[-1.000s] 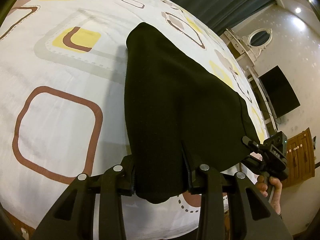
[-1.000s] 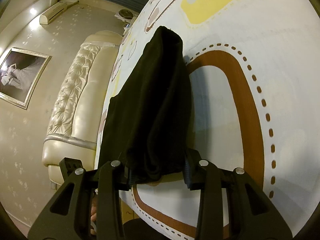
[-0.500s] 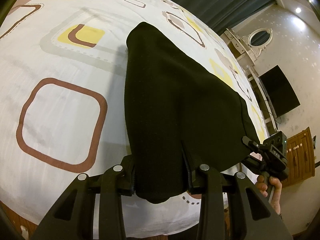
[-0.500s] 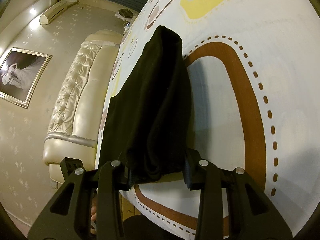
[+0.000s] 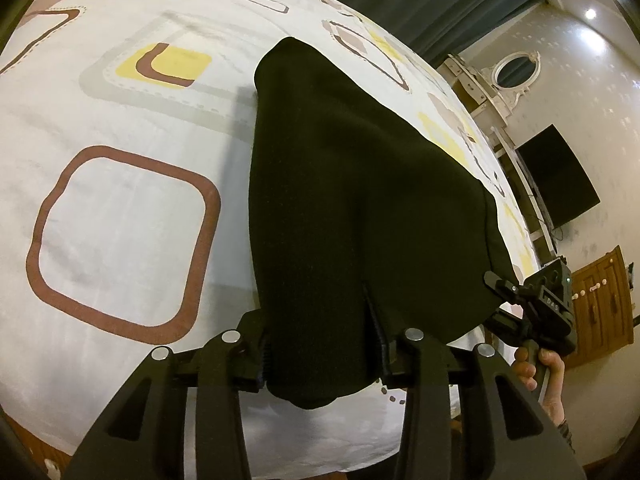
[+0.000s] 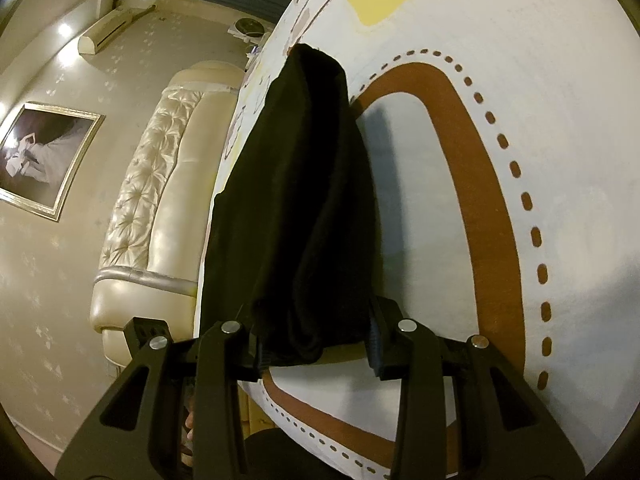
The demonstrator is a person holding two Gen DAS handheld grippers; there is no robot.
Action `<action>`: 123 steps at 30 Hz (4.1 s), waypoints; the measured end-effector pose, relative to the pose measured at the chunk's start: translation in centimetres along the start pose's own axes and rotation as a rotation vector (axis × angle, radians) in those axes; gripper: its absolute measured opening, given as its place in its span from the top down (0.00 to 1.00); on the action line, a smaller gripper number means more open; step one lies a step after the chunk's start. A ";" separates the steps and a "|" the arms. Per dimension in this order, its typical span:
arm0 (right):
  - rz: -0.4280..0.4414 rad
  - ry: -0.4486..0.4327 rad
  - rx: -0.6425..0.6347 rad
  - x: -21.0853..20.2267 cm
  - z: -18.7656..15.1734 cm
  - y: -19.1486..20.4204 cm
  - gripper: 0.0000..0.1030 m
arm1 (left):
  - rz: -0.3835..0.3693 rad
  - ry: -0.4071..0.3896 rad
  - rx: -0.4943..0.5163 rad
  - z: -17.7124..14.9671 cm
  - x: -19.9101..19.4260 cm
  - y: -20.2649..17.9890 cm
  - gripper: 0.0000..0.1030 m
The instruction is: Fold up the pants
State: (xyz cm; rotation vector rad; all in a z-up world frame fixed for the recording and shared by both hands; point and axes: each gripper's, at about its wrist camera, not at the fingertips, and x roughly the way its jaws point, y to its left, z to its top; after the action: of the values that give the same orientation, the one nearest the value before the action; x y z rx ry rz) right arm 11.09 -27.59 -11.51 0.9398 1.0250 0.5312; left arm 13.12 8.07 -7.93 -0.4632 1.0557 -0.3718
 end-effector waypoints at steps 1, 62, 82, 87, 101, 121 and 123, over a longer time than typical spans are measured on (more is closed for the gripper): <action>0.003 -0.002 0.003 0.0 -0.1 0.0 0.65 | -0.001 0.001 0.001 0.0 0.0 0.0 0.59; -0.658 -0.257 -0.525 -4.9 -10.2 8.7 0.12 | 0.402 -0.281 0.172 -7.0 -8.1 -7.3 0.17; -0.650 -0.234 -0.527 -4.5 -10.9 8.6 0.12 | 0.428 -0.280 0.239 -7.6 -7.1 -8.7 0.16; -0.654 -0.234 -0.524 -4.4 -10.9 8.5 0.12 | 0.441 -0.283 0.258 -7.6 -7.1 -8.9 0.16; -0.658 -0.236 -0.523 -4.6 -10.5 8.0 0.12 | 0.438 -0.277 0.255 -7.7 -6.9 -9.0 0.16; -0.659 -0.209 -0.525 -4.1 -10.7 7.7 0.12 | 0.436 -0.285 0.267 -7.5 -7.0 -9.4 0.16; -0.660 -0.208 -0.526 -4.0 -10.8 7.7 0.12 | 0.443 -0.288 0.272 -7.5 -6.9 -9.5 0.16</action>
State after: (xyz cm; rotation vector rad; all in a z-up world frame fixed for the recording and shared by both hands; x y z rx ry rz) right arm -0.01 -22.26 -5.14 0.1569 0.8778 0.1242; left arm 2.63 2.19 -0.90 -0.0296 0.7840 -0.0483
